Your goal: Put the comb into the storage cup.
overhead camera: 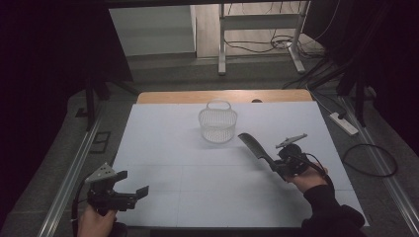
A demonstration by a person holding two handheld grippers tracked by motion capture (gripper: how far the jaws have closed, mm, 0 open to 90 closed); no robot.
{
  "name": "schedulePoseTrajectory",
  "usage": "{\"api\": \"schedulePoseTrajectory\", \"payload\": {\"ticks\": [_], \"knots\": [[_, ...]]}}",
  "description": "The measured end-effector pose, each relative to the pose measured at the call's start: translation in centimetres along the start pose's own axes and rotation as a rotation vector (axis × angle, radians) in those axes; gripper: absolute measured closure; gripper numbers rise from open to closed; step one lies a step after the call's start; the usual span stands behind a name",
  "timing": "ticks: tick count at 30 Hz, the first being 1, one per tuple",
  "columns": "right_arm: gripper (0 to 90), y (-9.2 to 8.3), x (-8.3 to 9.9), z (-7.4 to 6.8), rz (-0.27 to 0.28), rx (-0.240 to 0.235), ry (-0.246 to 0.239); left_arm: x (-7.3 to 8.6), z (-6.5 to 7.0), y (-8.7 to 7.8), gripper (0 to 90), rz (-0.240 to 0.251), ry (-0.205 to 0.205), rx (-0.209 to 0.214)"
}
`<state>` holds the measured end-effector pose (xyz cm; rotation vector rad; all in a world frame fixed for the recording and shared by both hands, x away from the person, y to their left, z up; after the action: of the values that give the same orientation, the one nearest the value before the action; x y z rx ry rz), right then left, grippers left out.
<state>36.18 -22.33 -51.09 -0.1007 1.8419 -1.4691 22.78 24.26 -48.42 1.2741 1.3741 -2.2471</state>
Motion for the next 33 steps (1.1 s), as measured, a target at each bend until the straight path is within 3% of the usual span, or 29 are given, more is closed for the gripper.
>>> {"api": "schedulePoseTrajectory", "payload": {"ticks": [12,28,33], "knots": [[72.7,-1.5,0.3,-0.5,0.055,0.001,-0.015,-2.0,-0.6,0.3,0.0,0.017,0.019,0.018],[72.7,-2.9,0.8,-1.1,0.109,0.011,-0.045,-5.0,-0.6,1.9,0.0,-0.009,0.100,0.015],[72.7,-3.3,1.1,-1.4,0.125,0.022,-0.060,-6.1,-0.4,2.8,0.0,-0.003,0.087,0.063]]}}
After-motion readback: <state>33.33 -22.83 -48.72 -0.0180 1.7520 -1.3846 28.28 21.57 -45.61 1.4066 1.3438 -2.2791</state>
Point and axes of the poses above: each handheld gripper's, and its own axes: y roughly forward along the jaws, x roughly out of its underside, z roughly to its right, the point moved 5 cm from there along y, roughly forward along the jaws, and after that the axes turned 4 degrees about y, right-handed, at the moved point
